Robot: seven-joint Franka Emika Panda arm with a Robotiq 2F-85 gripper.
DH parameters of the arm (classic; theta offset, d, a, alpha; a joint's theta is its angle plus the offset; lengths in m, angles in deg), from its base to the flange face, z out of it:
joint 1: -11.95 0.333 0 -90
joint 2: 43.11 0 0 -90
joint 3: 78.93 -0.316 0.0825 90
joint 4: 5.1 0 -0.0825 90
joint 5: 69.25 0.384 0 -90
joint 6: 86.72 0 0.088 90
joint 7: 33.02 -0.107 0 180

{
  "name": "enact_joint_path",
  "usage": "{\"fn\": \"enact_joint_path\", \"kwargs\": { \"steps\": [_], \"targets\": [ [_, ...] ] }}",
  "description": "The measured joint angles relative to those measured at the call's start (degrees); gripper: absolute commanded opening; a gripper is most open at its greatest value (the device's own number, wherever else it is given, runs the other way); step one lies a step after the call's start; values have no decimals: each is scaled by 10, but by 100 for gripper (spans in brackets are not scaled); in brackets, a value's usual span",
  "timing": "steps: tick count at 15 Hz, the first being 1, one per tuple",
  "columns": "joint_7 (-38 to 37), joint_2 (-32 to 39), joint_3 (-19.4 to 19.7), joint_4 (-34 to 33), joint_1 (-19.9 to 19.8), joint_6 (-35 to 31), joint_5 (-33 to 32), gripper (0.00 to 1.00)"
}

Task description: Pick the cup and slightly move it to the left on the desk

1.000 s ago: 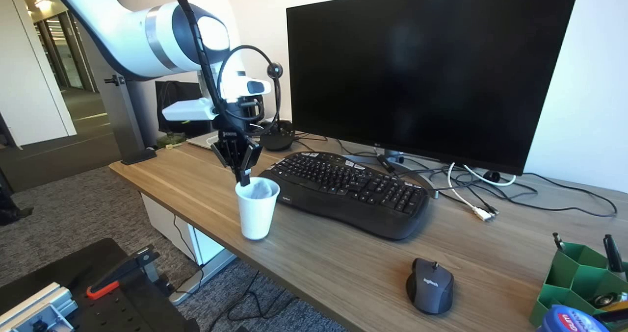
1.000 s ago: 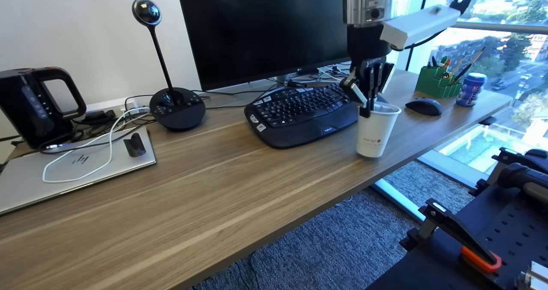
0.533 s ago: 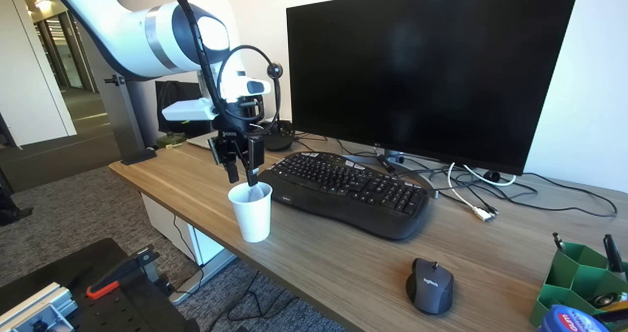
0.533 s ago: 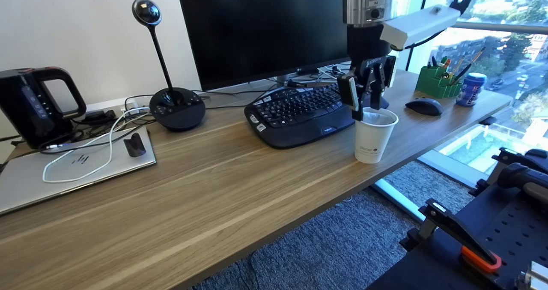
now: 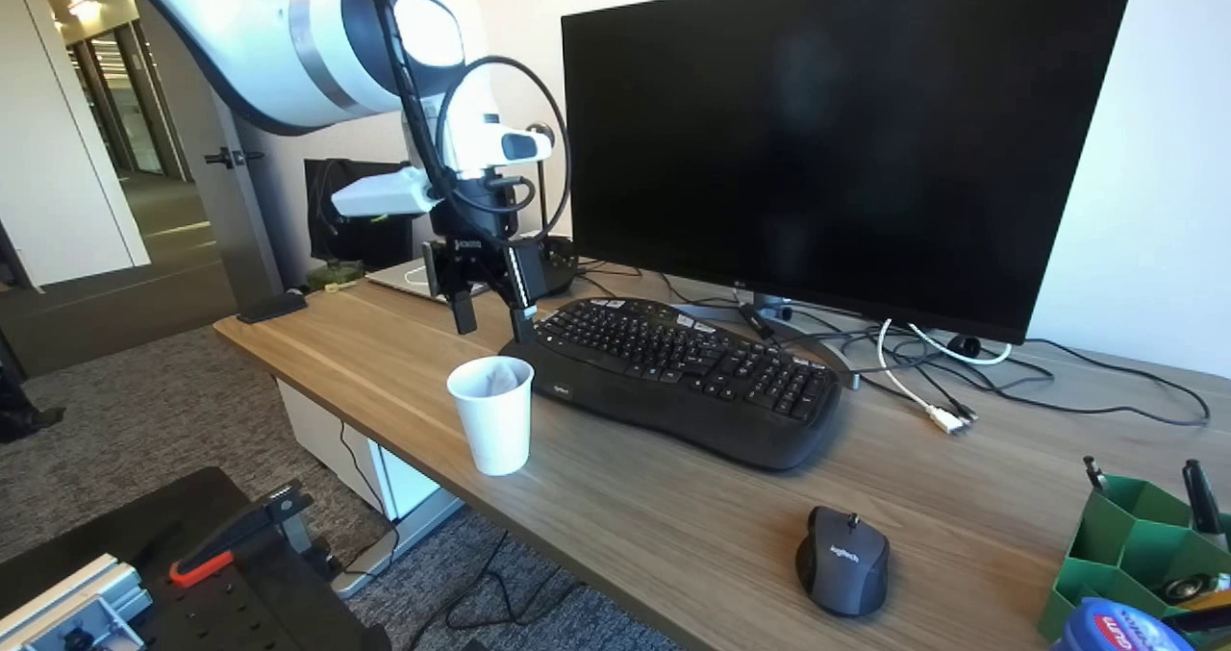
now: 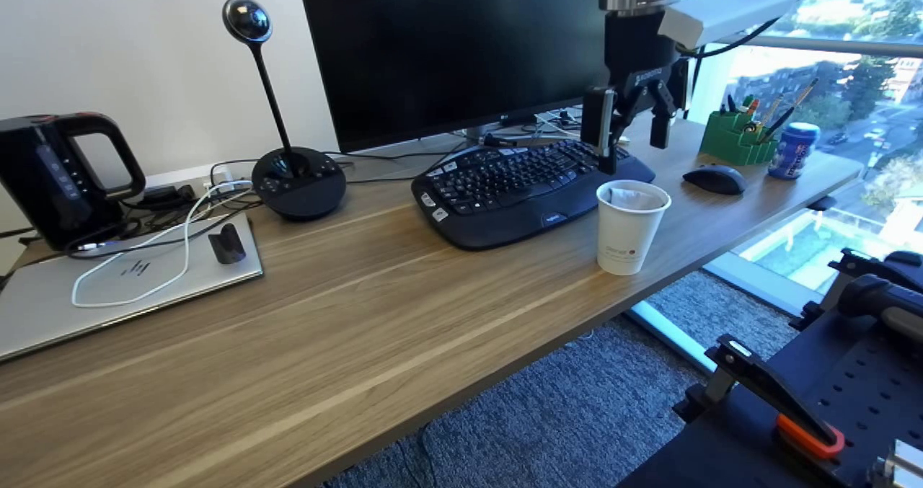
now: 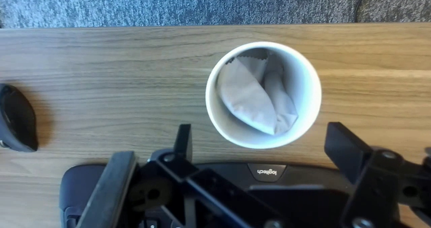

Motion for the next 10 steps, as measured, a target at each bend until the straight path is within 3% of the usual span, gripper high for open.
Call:
{"fn": "enact_joint_path", "kwargs": {
  "steps": [10],
  "targets": [
    [-63, -54, 47, 7, -50, 16, 11, 100]
  ]
}}
